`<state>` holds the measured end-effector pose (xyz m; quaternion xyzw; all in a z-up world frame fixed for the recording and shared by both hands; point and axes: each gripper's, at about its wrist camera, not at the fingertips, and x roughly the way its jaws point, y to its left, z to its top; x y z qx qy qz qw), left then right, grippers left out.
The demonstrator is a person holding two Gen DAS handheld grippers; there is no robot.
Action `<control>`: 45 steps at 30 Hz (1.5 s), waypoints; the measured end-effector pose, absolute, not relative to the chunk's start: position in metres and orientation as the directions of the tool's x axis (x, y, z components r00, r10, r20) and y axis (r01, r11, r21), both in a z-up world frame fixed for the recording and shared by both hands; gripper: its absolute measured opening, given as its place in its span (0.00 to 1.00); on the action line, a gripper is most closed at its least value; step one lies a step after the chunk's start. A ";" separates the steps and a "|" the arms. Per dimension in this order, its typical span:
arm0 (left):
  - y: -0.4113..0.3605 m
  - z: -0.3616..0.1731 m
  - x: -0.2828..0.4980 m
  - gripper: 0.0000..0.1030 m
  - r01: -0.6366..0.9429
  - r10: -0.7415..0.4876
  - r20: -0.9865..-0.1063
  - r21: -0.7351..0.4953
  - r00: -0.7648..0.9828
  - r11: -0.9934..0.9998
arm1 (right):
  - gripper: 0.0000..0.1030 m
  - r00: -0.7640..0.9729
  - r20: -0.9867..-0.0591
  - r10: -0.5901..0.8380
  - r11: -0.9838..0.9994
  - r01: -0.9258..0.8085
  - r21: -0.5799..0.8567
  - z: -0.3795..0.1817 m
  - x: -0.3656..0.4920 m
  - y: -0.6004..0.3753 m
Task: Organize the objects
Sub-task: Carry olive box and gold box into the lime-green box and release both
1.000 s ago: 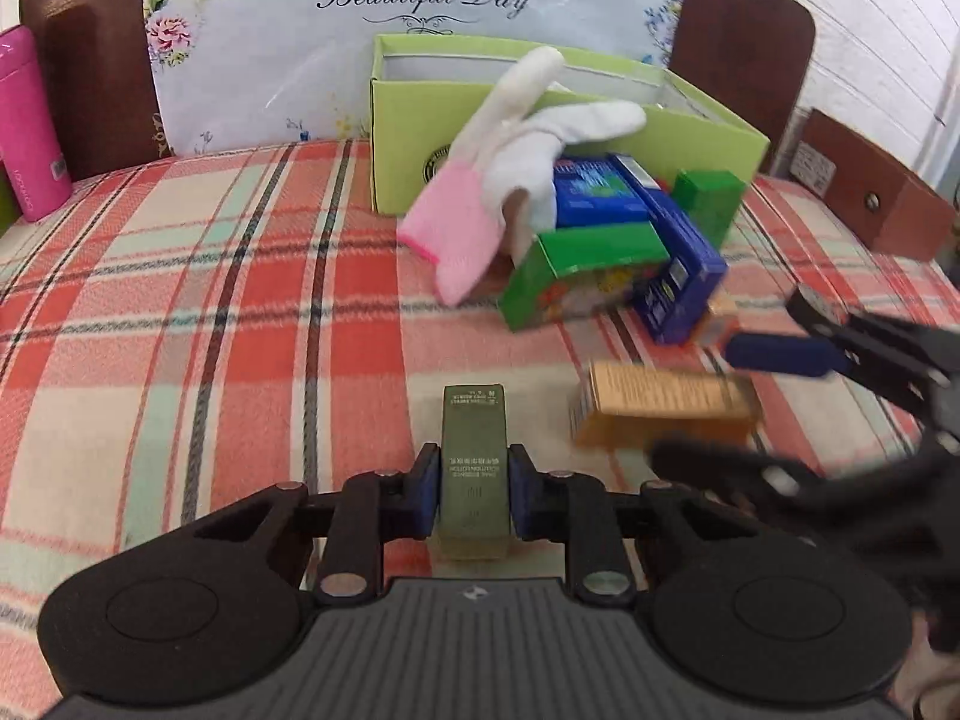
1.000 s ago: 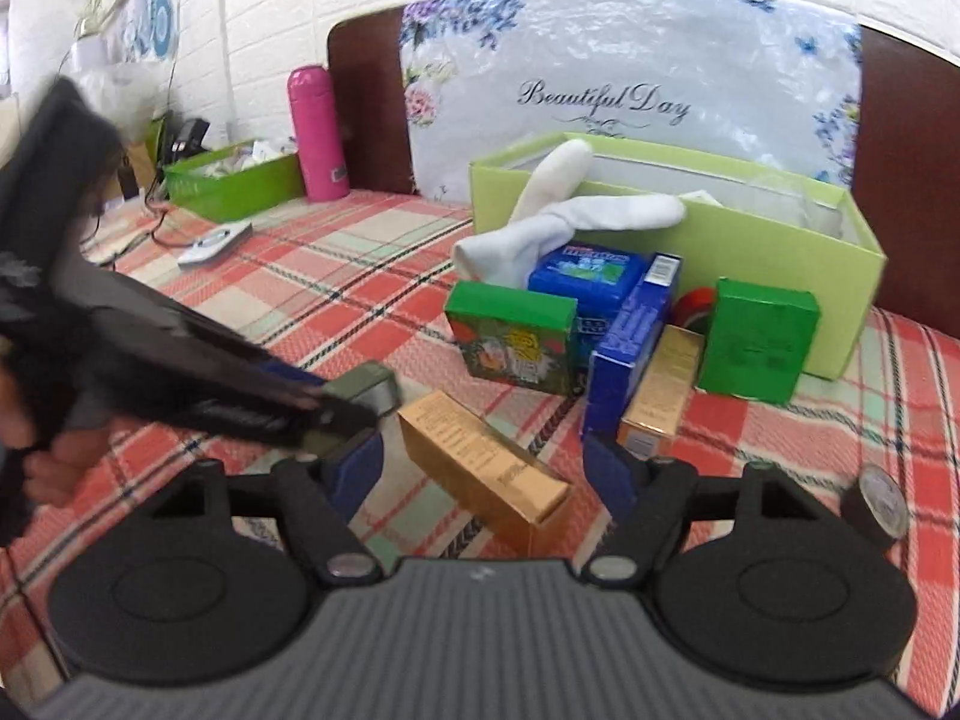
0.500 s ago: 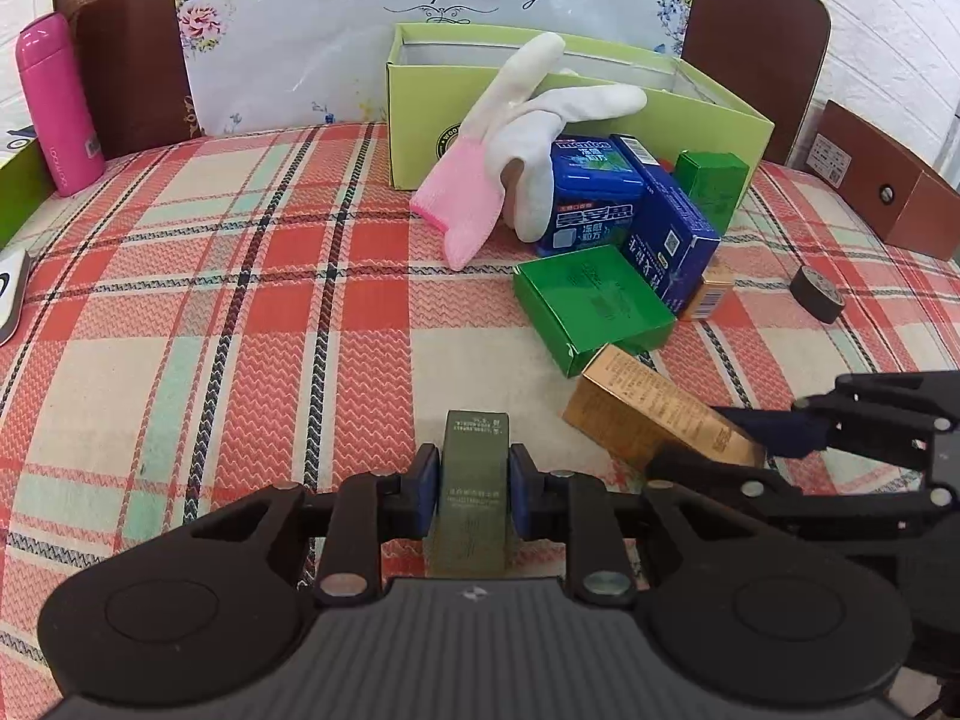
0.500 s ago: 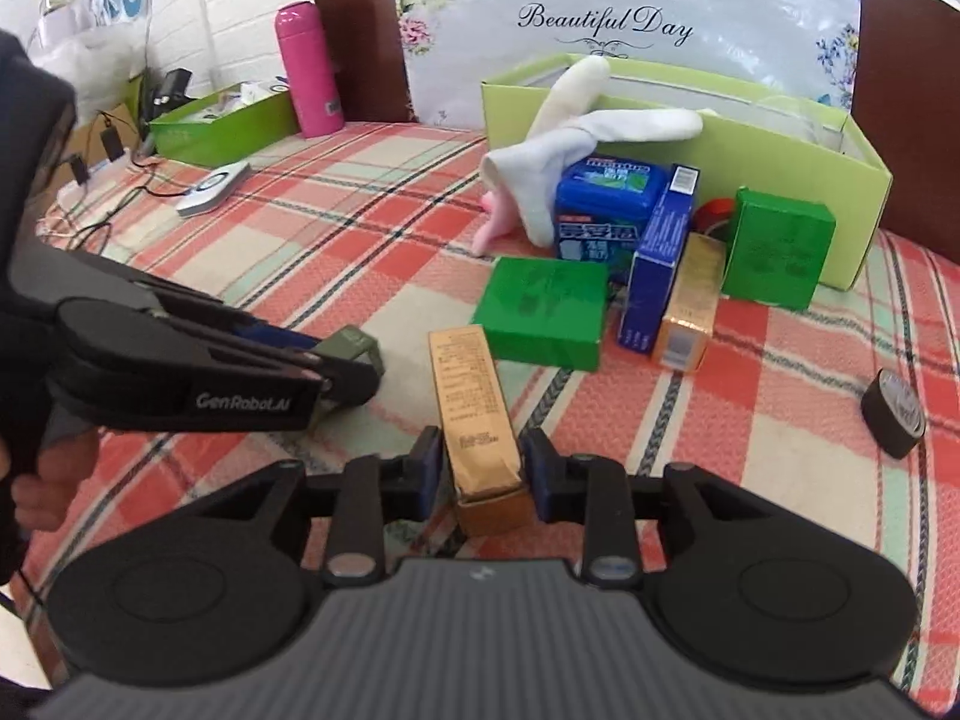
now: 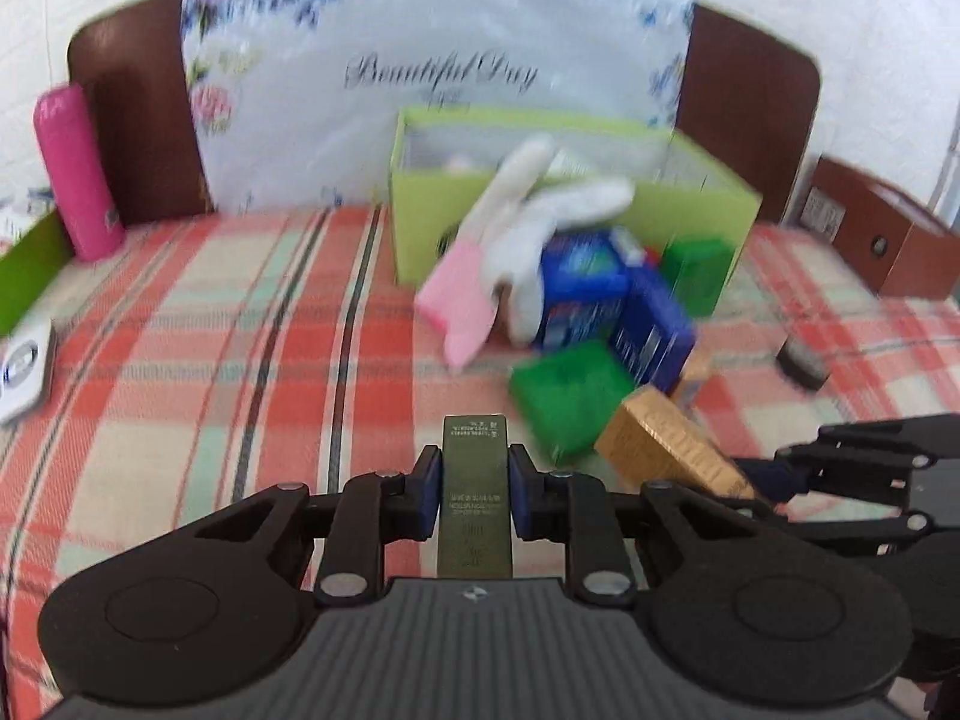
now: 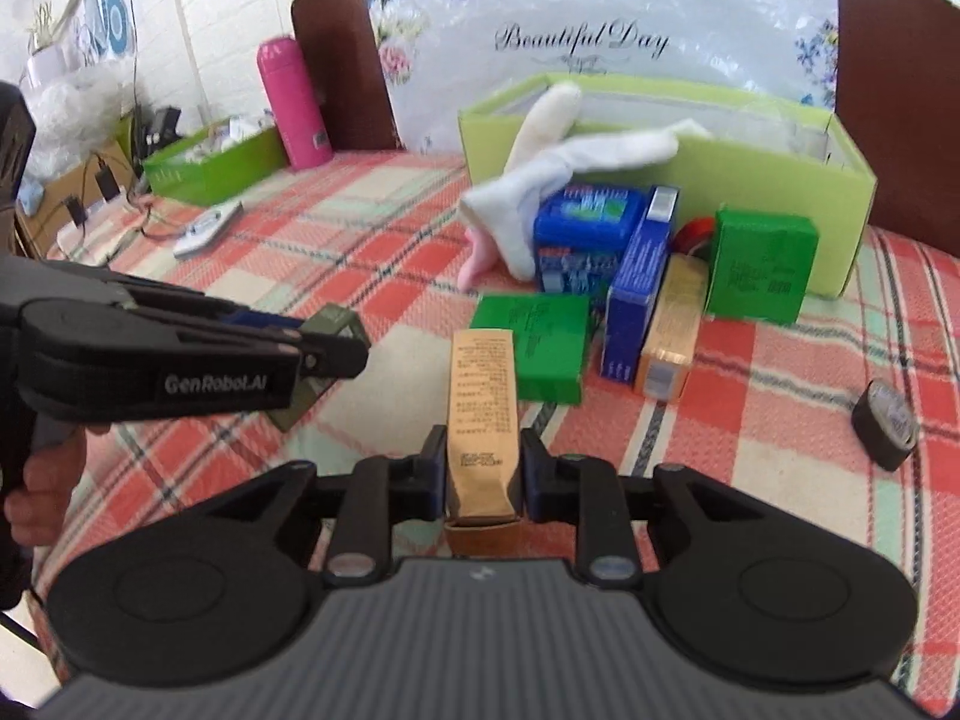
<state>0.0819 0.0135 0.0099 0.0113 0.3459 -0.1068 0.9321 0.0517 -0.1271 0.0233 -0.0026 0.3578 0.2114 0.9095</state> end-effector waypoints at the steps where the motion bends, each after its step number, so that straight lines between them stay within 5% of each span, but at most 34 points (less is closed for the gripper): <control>1: 0.011 0.020 0.084 0.23 0.221 -0.202 -0.624 -0.047 0.755 0.974 | 0.23 0.671 -0.634 0.385 0.911 -0.385 0.146 0.032 0.053 -0.131; 11: -0.032 0.093 0.156 0.23 0.280 -0.258 -0.473 -0.025 0.843 0.960 | 0.23 0.820 -0.498 0.283 0.958 -0.265 0.108 0.094 0.112 -0.181; 25: -0.032 0.064 0.297 0.23 0.174 -0.158 -0.540 -0.023 0.827 0.985 | 0.23 0.850 -0.478 0.221 0.972 -0.232 0.038 0.068 0.253 -0.172; 26: -0.032 0.059 0.301 0.26 0.175 -0.157 -0.528 -0.016 0.834 0.984 | 0.26 0.851 -0.474 0.225 0.969 -0.247 0.017 0.062 0.258 -0.170; 28: -0.031 0.051 0.305 0.83 0.174 -0.140 -0.522 0.016 0.841 0.985 | 0.64 0.858 -0.464 0.219 0.966 -0.257 -0.020 0.053 0.258 -0.166; 29: -0.032 0.048 0.304 0.91 0.141 -0.099 -0.514 0.043 0.852 0.989 | 0.83 0.869 -0.444 0.219 0.965 -0.261 -0.036 0.050 0.253 -0.165; 34: -0.024 0.043 0.294 0.92 0.077 -0.043 -0.482 0.051 0.875 0.996 | 0.97 0.896 -0.401 0.191 0.967 -0.241 -0.078 0.044 0.238 -0.166; 45: -0.019 0.069 0.240 0.92 0.028 -0.019 -0.482 0.012 0.876 1.000 | 1.00 0.905 -0.378 0.193 0.978 -0.207 0.002 0.072 0.192 -0.179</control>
